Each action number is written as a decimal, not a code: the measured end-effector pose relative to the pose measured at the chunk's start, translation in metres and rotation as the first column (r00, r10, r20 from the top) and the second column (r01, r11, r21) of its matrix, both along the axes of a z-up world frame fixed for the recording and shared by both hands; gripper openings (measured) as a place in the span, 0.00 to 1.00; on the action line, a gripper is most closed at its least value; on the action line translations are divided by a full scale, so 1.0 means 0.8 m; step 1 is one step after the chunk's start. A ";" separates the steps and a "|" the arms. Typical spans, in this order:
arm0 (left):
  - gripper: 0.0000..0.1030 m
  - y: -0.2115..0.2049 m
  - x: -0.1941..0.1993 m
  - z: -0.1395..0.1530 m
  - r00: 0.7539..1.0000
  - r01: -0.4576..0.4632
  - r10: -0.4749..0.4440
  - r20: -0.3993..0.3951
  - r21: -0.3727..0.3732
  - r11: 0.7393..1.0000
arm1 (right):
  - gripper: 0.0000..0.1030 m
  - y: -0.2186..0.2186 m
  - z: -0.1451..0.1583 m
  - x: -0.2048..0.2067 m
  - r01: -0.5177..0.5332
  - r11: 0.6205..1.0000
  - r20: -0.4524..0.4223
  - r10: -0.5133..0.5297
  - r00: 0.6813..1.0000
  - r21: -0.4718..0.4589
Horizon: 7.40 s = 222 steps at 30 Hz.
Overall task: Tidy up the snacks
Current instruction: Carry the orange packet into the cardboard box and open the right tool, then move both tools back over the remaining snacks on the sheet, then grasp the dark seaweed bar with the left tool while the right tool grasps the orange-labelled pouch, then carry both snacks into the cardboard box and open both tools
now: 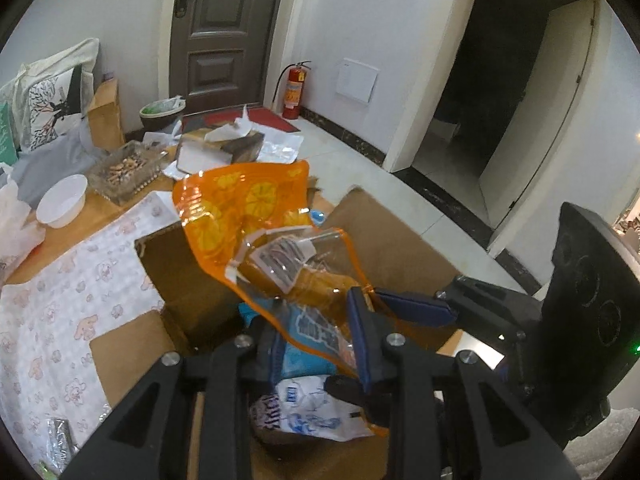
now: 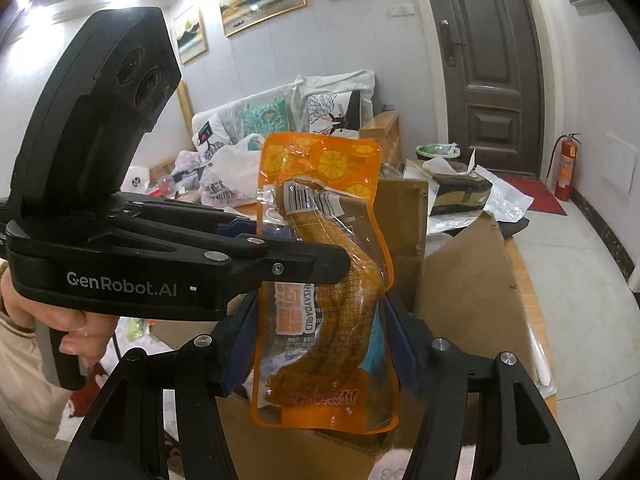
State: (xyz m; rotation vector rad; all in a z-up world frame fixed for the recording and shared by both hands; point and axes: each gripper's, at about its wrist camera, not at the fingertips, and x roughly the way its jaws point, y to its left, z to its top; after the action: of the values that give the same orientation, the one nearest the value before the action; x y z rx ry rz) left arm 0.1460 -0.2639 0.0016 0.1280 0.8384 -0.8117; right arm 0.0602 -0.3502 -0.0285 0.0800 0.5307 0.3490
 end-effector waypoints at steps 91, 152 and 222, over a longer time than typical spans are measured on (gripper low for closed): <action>0.46 0.443 -0.001 -0.190 0.902 -0.409 0.406 -0.149 0.012 0.912 | 0.63 0.399 -0.118 0.101 -0.353 0.913 -0.324 0.276 0.905 -0.207; 0.35 0.482 -0.067 -0.097 0.839 -0.538 0.542 0.045 -0.072 0.840 | 0.62 0.419 -0.078 0.079 -0.327 0.916 -0.197 0.285 0.938 -0.233; 0.54 0.081 -0.044 0.017 0.981 -0.165 0.165 0.098 -0.003 0.986 | 0.78 0.052 0.008 -0.011 0.078 0.990 0.003 -0.079 0.997 -0.117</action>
State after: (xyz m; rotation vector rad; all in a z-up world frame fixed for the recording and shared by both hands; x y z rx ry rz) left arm 0.1112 -0.1994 0.0151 0.1005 0.7479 -0.6422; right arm 0.0516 -0.3083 -0.0225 -0.0119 0.5475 0.2405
